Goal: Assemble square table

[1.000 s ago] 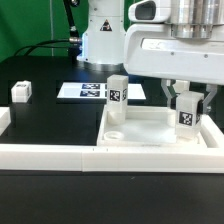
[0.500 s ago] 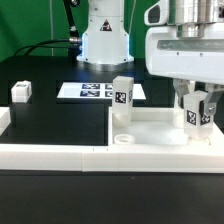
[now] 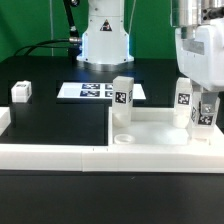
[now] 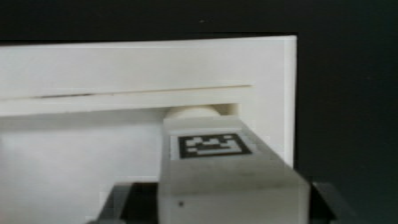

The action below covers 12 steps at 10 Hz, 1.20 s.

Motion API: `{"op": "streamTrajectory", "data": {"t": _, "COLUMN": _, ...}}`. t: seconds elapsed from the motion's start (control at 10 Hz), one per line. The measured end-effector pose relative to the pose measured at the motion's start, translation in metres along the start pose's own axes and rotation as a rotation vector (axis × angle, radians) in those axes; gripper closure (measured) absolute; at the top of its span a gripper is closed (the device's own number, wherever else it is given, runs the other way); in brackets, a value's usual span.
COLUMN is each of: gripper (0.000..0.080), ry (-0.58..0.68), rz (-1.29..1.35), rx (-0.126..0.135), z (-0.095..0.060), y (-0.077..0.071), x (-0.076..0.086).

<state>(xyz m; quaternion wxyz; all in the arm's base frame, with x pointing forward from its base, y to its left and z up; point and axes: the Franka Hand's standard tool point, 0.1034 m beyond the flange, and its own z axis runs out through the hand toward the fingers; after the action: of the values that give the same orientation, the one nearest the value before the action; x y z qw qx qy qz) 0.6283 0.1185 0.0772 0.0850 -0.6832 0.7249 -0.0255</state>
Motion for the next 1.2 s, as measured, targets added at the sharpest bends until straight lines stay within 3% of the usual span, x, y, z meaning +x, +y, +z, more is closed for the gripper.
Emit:
{"op": "streamTrajectory", "data": {"t": 0.2, "gripper": 0.0498, "ry": 0.001, "rz": -0.094, "rx": 0.0, "z": 0.0, "y": 0.0, "x": 0.001}}
{"op": "streamTrajectory", "data": {"t": 0.3, "gripper": 0.0291, "ry": 0.002, "rz": -0.27, "rx": 0.0, "z": -0.002, "y": -0.002, "x": 0.003}}
{"op": "streamTrajectory", "data": {"t": 0.4, "gripper": 0.0291, "ry": -0.006, "rz": -0.461, "rx": -0.025, "z": -0.003, "y": -0.002, "x": 0.001}}
{"op": "streamTrajectory", "data": {"t": 0.5, "gripper": 0.0171, "ry": -0.013, "rz": -0.606, "rx": -0.032, "z": -0.003, "y": -0.001, "x": -0.001}}
{"op": "streamTrajectory", "data": {"t": 0.8, "gripper": 0.0154, "ry": -0.011, "rz": -0.788, "rx": -0.032, "z": -0.003, "y": -0.002, "x": 0.001}}
{"op": "streamTrajectory", "data": {"t": 0.9, "gripper": 0.015, "ry": -0.006, "rz": -0.936, "rx": -0.047, "z": -0.003, "y": -0.001, "x": 0.001}}
{"op": "streamTrajectory", "data": {"t": 1.0, "gripper": 0.015, "ry": 0.008, "rz": -1.142, "rx": -0.085, "z": -0.005, "y": 0.0, "x": -0.002}}
{"op": "streamTrajectory", "data": {"t": 1.2, "gripper": 0.015, "ry": 0.009, "rz": -1.5, "rx": -0.127, "z": -0.003, "y": 0.0, "x": -0.007}}
